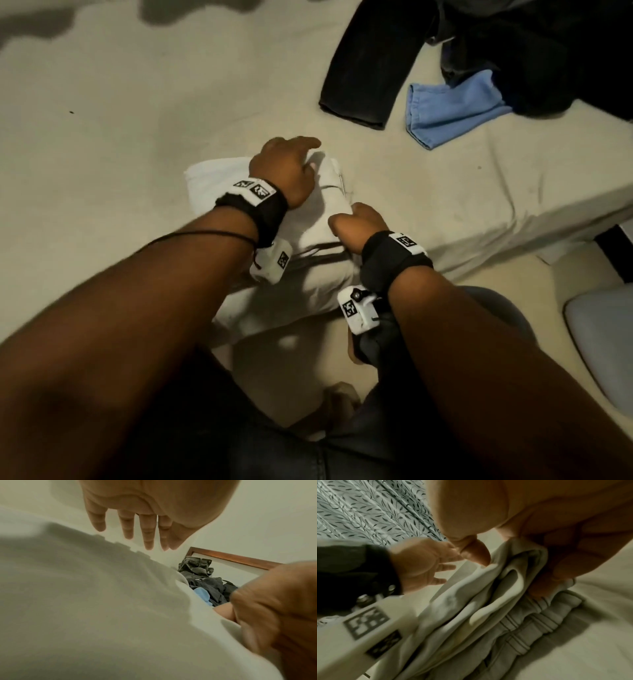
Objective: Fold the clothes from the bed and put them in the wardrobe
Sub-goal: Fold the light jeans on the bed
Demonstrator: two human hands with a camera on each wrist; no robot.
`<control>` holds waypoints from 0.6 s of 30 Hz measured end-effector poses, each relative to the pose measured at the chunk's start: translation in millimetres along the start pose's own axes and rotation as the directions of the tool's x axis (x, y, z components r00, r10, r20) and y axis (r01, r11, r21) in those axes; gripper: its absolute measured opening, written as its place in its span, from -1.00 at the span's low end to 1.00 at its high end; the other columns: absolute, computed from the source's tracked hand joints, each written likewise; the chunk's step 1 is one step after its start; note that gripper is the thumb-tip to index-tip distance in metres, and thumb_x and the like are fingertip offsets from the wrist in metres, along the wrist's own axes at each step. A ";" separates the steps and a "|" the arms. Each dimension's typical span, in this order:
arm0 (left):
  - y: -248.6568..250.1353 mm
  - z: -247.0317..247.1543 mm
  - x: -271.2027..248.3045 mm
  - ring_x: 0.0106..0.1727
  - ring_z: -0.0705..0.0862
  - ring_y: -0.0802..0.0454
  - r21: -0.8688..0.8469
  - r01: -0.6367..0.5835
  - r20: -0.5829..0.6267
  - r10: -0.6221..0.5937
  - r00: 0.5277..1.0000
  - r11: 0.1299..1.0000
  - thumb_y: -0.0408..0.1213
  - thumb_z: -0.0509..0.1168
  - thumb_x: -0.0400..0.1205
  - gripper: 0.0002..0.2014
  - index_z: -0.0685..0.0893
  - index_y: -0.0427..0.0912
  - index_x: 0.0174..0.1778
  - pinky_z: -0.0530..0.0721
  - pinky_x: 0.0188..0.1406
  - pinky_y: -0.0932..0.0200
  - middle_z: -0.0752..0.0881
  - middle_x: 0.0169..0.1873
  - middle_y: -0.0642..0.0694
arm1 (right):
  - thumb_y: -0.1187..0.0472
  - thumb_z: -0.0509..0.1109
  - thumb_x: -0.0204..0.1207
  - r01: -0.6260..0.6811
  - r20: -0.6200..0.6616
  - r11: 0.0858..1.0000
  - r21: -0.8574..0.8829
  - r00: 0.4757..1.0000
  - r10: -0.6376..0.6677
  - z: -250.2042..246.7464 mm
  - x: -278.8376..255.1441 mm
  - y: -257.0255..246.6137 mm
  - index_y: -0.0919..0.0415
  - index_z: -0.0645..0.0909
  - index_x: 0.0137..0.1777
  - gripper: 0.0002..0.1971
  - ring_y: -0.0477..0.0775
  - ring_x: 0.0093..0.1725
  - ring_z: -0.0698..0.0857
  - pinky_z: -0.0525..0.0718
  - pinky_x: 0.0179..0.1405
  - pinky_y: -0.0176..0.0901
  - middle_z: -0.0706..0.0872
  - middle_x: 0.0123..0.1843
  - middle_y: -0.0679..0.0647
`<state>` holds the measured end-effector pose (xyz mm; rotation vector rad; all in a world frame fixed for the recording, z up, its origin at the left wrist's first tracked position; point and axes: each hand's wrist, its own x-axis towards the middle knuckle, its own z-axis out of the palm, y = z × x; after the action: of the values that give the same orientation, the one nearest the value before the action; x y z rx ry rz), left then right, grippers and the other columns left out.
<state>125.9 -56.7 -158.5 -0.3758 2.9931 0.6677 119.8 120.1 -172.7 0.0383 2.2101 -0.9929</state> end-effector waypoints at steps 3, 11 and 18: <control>16.1 8.3 36.4 0.50 0.55 -0.23 0.052 0.103 0.117 -0.108 0.987 0.993 0.11 0.16 0.74 -0.50 0.40 0.18 0.64 0.49 0.49 -0.22 0.65 0.46 -0.03 | 0.04 0.37 0.26 0.015 0.047 0.999 -0.036 0.999 -0.014 -4.6 5.4 3.0 0.15 0.62 0.13 -0.58 0.24 0.06 0.72 0.73 0.10 -0.01 0.73 0.07 0.11; 18.3 15.0 88.6 0.07 0.69 -0.23 0.210 0.110 0.150 -0.143 0.978 0.971 0.16 0.36 0.67 -0.59 0.80 -0.16 0.01 0.63 0.01 0.05 0.78 0.02 -0.19 | 0.32 0.47 0.38 0.088 0.124 0.989 -0.122 0.990 -0.073 -20.4 23.7 19.3 0.11 0.63 0.00 -0.79 0.20 -0.08 0.83 0.83 -0.10 0.00 0.83 -0.10 0.11; 19.3 27.0 92.8 0.06 0.67 -0.10 0.088 0.130 0.227 -0.147 0.963 0.988 0.21 0.37 0.65 -0.64 0.76 -0.05 -0.05 0.52 -0.03 0.10 0.71 -0.09 -0.02 | 0.17 0.48 0.48 0.077 0.079 0.966 -0.248 0.995 -0.059 -17.0 33.8 36.4 0.02 0.58 0.11 -0.77 0.21 0.11 0.74 0.71 0.07 -0.07 0.76 0.11 0.06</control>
<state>31.1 -49.1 -184.6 -0.4624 2.7300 0.5471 95.1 148.8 -209.1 -0.1869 2.2666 -0.7313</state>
